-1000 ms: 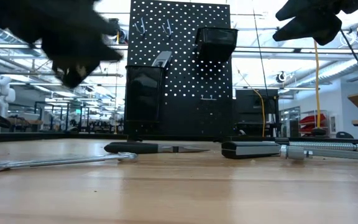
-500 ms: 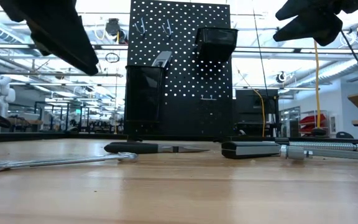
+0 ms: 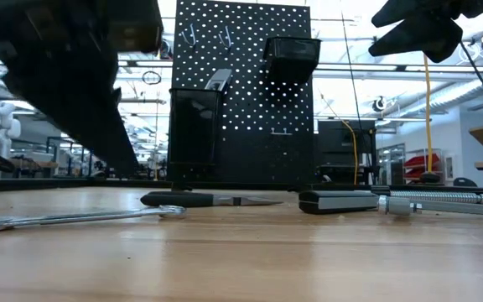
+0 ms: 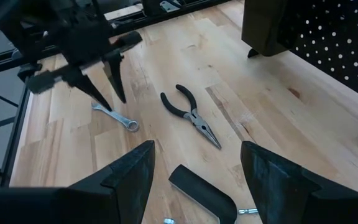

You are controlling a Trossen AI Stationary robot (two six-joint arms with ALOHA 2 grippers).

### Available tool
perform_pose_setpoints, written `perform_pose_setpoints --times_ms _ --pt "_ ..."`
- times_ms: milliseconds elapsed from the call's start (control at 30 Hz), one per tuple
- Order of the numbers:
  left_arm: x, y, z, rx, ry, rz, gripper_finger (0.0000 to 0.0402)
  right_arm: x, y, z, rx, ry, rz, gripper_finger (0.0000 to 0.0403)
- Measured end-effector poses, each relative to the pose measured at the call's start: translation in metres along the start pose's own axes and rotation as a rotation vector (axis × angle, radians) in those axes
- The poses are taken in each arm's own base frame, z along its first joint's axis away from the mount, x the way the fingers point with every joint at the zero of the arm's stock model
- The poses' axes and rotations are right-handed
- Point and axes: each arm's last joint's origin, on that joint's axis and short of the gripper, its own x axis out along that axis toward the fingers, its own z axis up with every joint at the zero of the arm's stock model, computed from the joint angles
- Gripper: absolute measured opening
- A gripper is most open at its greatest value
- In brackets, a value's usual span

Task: Hang tools onto peg board
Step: Put the wrench into the left black bin on the pegboard

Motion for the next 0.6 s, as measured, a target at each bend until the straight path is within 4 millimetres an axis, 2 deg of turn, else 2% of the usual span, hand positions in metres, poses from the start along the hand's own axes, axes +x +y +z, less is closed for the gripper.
perform_pose_setpoints --times_ms 267,600 --pt "0.02 -0.002 -0.002 -0.019 0.011 -0.017 0.0128 0.0 0.0 0.0 0.0 0.0 0.0 0.0231" --pt "0.034 0.0 -0.005 -0.024 0.031 -0.004 0.0128 0.0 0.0 0.0 -0.004 0.001 -0.001 0.0231"
